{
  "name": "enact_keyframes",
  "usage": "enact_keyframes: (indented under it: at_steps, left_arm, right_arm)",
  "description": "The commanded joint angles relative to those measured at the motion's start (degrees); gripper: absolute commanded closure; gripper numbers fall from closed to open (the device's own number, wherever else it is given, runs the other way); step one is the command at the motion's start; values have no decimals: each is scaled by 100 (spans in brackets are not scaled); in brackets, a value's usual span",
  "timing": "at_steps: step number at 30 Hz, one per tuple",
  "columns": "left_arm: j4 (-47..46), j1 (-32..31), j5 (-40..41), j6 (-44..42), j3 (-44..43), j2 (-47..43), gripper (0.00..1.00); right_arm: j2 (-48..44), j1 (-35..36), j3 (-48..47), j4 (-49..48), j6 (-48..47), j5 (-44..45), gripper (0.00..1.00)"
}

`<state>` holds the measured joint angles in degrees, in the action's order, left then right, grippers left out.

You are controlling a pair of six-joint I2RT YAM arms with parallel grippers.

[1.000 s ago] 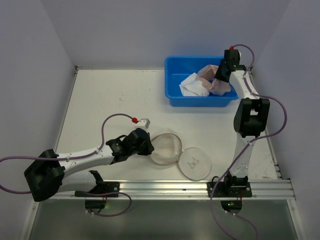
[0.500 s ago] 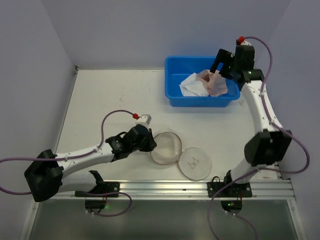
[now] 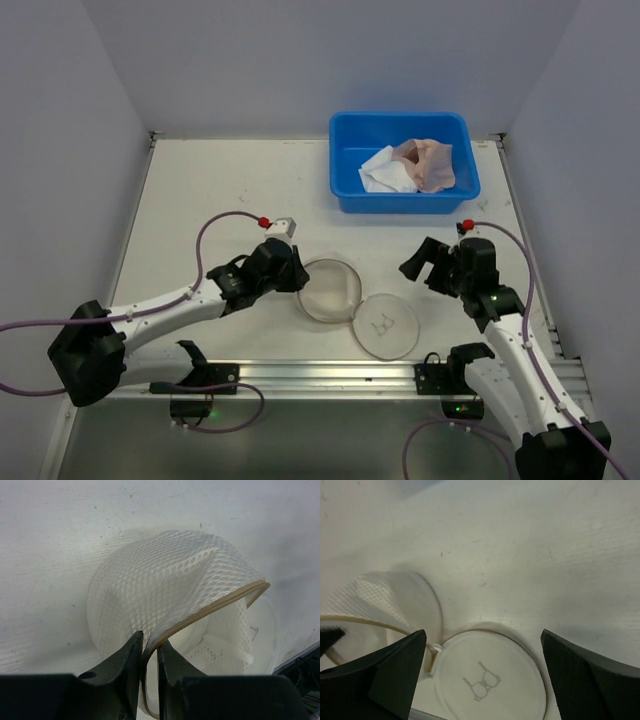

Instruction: Unzip the laundry bag and remove the bra

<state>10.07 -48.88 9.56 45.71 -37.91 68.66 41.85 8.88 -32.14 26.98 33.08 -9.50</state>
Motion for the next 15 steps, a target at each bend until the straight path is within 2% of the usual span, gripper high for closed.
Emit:
enact_keyframes:
  at_steps: [1, 4, 9, 15]
  left_arm:
    - [-135, 168, 178, -133, -155, 68, 80]
    - [-276, 291, 72, -142, -146, 304, 80]
    - [-435, 476, 28, -124, -112, 657, 84]
    - [-611, 757, -42, -124, -14, 938, 86]
  right_arm:
    - [-352, 148, 583, -18, 462, -456, 1]
    - [-318, 323, 928, 17, 646, -553, 2]
    - [95, 676, 982, 18, 910, -623, 3]
    - [622, 1062, 1315, -658, 1375, -668, 4]
